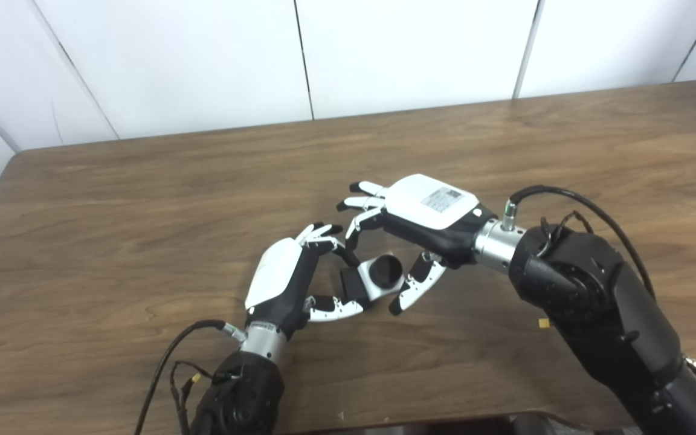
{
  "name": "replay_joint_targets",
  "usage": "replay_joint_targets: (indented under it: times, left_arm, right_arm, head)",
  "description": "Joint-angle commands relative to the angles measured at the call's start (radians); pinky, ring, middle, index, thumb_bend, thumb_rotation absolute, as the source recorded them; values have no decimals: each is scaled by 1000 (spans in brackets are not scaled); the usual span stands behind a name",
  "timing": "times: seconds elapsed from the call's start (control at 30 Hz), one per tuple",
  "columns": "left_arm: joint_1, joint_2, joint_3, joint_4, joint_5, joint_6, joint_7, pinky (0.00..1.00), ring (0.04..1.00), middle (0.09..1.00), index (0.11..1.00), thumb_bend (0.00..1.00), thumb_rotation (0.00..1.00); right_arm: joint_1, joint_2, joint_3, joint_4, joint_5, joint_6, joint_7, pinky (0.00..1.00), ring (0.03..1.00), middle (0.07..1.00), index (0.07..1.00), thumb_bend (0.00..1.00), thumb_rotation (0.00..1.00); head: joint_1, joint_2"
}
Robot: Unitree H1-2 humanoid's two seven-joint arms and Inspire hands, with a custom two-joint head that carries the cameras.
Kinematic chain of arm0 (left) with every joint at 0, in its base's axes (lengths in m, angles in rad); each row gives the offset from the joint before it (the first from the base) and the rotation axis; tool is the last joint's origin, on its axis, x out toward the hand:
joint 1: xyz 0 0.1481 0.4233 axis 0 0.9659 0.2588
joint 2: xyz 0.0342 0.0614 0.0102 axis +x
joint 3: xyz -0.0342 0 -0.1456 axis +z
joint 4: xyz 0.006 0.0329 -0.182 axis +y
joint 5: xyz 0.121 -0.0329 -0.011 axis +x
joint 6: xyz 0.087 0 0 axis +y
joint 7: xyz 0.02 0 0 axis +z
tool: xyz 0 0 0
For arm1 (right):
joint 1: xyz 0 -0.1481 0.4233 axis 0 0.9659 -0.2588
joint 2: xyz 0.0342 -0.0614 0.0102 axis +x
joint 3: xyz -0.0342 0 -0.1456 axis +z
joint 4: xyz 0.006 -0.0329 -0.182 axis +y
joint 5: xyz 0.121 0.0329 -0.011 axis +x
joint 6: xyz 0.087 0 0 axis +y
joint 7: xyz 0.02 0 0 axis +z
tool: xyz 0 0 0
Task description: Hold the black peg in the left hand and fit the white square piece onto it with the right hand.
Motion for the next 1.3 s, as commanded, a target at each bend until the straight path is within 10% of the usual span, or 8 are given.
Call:
replay_joint_targets:
  times: [0.0,1.27]
  left_arm:
    - [-28,-6,2,-41,12,-13,18,883,954,881,491,501,87]
    - [-23,10,-6,-77,52,71,-72,894,943,871,496,505,93]
  right_arm:
    - [-45,9,-15,-31,9,13,-5,883,994,932,705,969,257]
    - [-46,-13,-36,-39,44,30,-6,896,1000,936,675,963,261]
  head:
    - [0,1]
    - [4,10]
